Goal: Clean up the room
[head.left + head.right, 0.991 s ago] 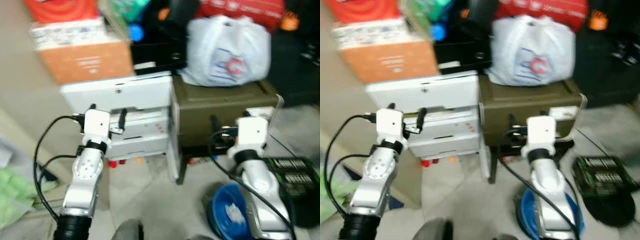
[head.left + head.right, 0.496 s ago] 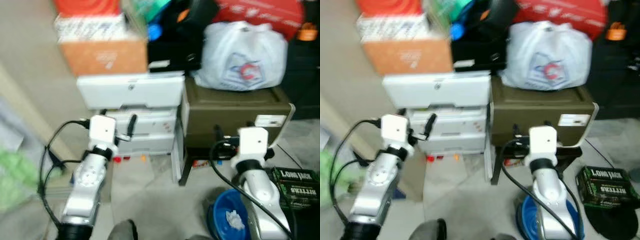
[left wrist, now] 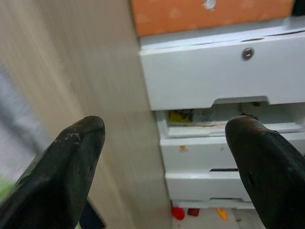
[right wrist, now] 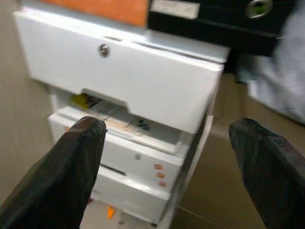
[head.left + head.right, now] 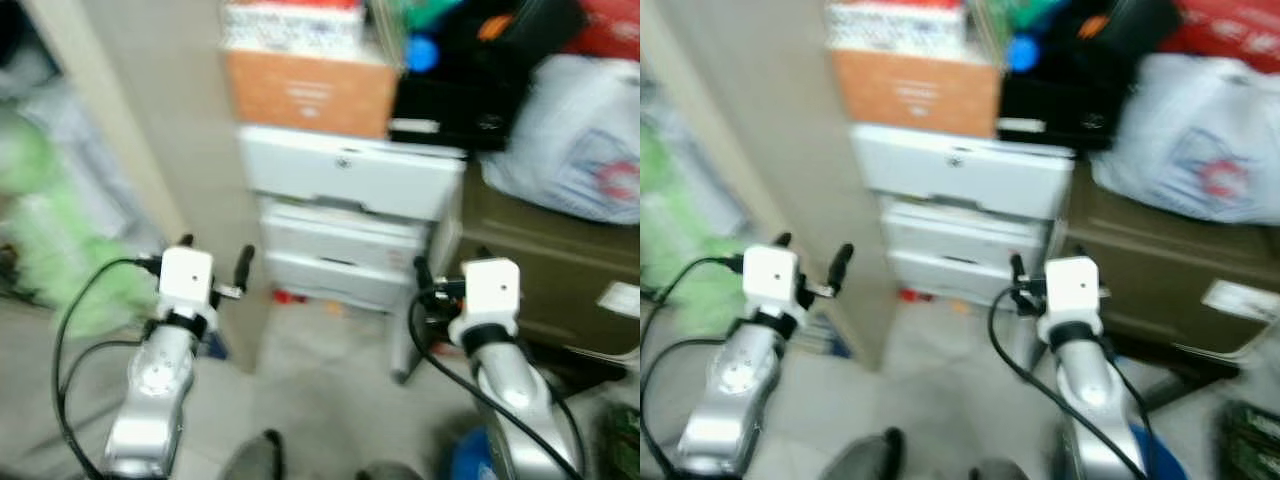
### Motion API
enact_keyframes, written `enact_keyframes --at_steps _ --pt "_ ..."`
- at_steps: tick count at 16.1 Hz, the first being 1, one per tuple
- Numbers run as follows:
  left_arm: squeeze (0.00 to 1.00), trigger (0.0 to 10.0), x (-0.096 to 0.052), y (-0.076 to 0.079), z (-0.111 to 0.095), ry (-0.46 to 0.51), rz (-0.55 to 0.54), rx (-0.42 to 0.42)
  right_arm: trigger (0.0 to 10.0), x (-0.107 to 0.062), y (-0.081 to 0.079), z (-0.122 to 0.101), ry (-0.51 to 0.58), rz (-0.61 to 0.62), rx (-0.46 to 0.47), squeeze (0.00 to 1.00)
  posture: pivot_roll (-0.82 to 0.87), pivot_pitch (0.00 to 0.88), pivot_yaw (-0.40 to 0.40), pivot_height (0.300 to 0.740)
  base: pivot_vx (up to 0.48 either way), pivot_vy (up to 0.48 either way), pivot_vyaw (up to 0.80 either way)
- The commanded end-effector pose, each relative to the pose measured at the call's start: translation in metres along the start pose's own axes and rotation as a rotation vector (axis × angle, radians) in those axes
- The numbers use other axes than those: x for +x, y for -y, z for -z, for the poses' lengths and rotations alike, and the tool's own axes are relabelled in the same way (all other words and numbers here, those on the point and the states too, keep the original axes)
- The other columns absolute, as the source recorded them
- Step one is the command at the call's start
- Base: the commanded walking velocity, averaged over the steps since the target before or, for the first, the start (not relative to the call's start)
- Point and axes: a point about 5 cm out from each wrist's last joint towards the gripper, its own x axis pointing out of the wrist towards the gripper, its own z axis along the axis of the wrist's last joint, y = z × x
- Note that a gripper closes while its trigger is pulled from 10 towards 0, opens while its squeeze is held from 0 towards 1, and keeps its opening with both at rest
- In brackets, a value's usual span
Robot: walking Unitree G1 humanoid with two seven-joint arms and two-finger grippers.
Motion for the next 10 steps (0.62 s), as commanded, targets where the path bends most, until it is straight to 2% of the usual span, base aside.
enact_keyframes --at_steps 1,4,10 --pt "0.00 10.0 0.0004 -0.0005 -0.0024 0.000 -0.005 0.010 10.0 -0.0014 0.0026 -0.0034 0.011 0.014 -0.001 0.00 -0.06 0.129 -0.018 0.740 0.000 0.000 0.80" --pt "0.00 10.0 -0.0008 -0.0006 -0.0035 0.000 -0.037 0.024 10.0 0.0018 0.0062 -0.0032 0.011 0.018 -0.007 0.00 -0.06 0.128 -0.018 0.740 0.000 0.000 0.80" --pt "0.00 10.0 -0.0011 -0.0005 -0.0035 -0.008 -0.028 0.041 10.0 0.0068 0.0052 -0.0038 0.017 0.014 -0.007 0.00 -0.05 0.123 -0.022 0.740 0.000 0.000 0.80"
